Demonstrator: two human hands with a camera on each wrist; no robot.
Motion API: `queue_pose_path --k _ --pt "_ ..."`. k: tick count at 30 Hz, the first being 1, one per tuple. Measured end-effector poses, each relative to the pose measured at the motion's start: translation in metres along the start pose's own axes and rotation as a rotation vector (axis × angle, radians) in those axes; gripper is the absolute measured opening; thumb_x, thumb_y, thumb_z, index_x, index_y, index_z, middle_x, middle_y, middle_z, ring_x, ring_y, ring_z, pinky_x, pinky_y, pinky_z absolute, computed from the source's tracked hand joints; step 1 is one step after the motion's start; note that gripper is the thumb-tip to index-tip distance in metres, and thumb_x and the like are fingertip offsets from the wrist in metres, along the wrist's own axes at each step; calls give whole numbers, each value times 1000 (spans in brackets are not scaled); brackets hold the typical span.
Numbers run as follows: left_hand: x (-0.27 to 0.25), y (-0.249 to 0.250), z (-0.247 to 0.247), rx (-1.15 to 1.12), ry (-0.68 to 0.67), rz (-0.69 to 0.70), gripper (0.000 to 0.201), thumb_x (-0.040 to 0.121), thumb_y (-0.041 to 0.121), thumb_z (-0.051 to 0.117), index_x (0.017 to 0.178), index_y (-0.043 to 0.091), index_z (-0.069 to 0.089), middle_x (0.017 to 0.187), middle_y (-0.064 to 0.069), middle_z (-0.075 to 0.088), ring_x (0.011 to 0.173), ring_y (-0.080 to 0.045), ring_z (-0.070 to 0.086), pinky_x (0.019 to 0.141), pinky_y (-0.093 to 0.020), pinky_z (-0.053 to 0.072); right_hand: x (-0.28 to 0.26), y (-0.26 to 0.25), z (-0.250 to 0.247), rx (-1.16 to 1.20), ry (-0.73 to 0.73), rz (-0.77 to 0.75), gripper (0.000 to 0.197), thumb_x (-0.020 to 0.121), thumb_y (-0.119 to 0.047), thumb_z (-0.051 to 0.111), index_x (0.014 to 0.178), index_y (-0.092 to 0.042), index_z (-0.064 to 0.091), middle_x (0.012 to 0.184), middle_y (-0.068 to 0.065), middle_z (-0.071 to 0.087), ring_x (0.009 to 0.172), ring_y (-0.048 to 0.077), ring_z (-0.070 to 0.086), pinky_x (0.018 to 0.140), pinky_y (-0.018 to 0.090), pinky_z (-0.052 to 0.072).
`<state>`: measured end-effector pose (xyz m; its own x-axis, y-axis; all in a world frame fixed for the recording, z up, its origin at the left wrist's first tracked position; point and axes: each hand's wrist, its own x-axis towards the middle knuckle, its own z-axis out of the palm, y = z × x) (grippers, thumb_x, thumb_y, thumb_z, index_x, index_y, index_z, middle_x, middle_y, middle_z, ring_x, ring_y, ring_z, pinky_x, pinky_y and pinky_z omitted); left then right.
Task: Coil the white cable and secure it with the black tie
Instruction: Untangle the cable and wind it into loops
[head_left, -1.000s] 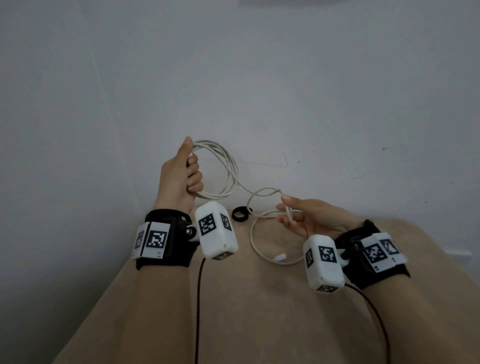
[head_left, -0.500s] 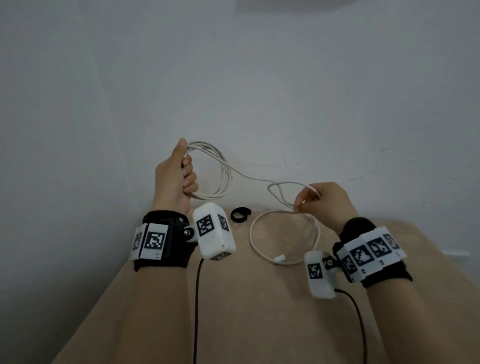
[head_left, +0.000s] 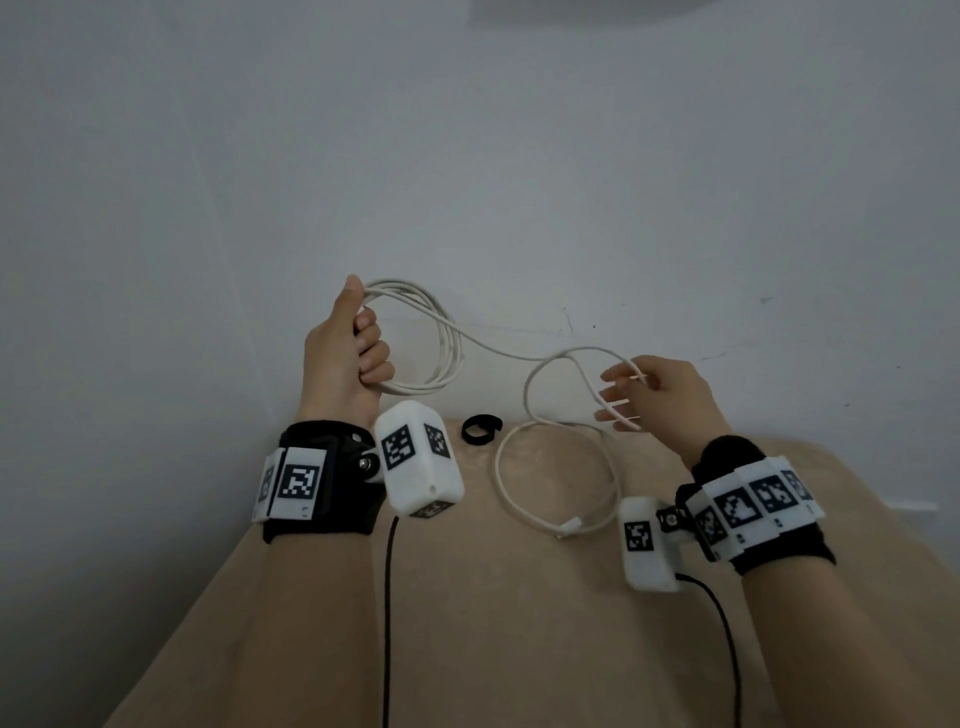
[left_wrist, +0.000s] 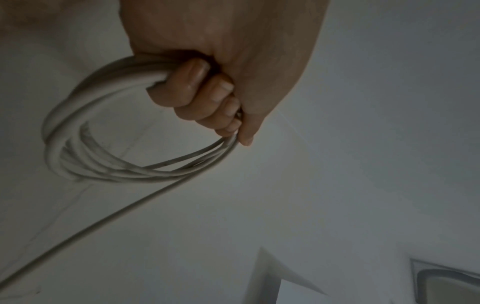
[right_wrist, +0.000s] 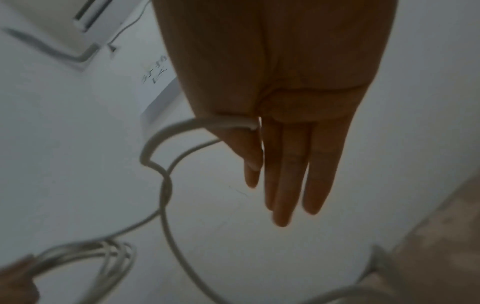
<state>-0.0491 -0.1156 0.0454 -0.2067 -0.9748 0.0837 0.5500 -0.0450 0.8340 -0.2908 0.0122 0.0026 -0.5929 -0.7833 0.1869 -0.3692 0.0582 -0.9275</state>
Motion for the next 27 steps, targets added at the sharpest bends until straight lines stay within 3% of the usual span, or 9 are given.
queue_pose_path --k 2,5,8,13,16,19,22,25,27 --pt "0 -1 1 9 5 3 42 94 43 54 63 21 36 42 10 25 31 -4 17 29 -16 15 -3 -6 2 275 1 38 13 93 -8 55 91 -2 67 70 13 68 50 17 64 57 30 58" --pt "1 -1 1 26 7 -3 43 94 43 54 63 20 36 41 9 25 31 -4 18 29 -16 14 -6 -15 4 622 -38 58 15 93 -15 58 89 -5 67 53 -1 55 44 7 49 51 22 53" --pt "0 -3 2 69 -13 -13 45 94 44 54 62 19 36 41 9 26 31 -4 18 30 -16 14 -6 -19 4 878 -70 -8 16 93 -22 57 93 -10 68 55 -5 48 49 5 43 51 18 48" --pt "2 -5 0 80 10 -23 45 94 44 54 62 19 36 41 9 26 31 -4 18 29 -16 15 -3 -28 0 1270 -79 -7 16 92 -20 55 95 -8 65 62 -1 58 55 5 58 65 19 55" --pt "3 -4 -5 47 44 -44 44 95 43 54 62 19 36 40 9 26 30 -4 18 29 -16 15 -1 -25 -5 1507 -65 51 17 87 -20 57 96 -8 64 54 -4 54 41 2 49 50 11 48" --pt "4 -4 -5 41 36 -56 44 95 43 53 62 20 35 40 10 26 30 -4 18 29 -16 15 -3 -20 -13 1304 -151 -17 18 94 -28 47 97 -18 62 45 -10 39 30 5 28 31 12 26" --pt "4 -5 -2 63 -3 -57 44 95 43 54 62 19 35 40 10 26 30 -4 18 28 -16 15 -5 -23 -18 815 -158 -165 23 95 -25 48 93 -12 67 46 -9 35 36 4 20 36 20 12" --pt "2 -6 1 72 10 -45 44 94 42 54 62 19 36 40 10 26 30 -4 18 28 -16 15 -14 -32 -13 479 -166 -267 29 86 -24 56 76 0 68 40 -9 36 39 8 20 45 27 11" --pt "1 -4 2 61 29 -33 44 94 42 54 62 19 36 40 10 25 30 -4 18 29 -16 15 -22 -39 -9 309 -179 -321 32 87 -10 58 58 -6 70 38 -8 46 40 8 27 47 24 17"
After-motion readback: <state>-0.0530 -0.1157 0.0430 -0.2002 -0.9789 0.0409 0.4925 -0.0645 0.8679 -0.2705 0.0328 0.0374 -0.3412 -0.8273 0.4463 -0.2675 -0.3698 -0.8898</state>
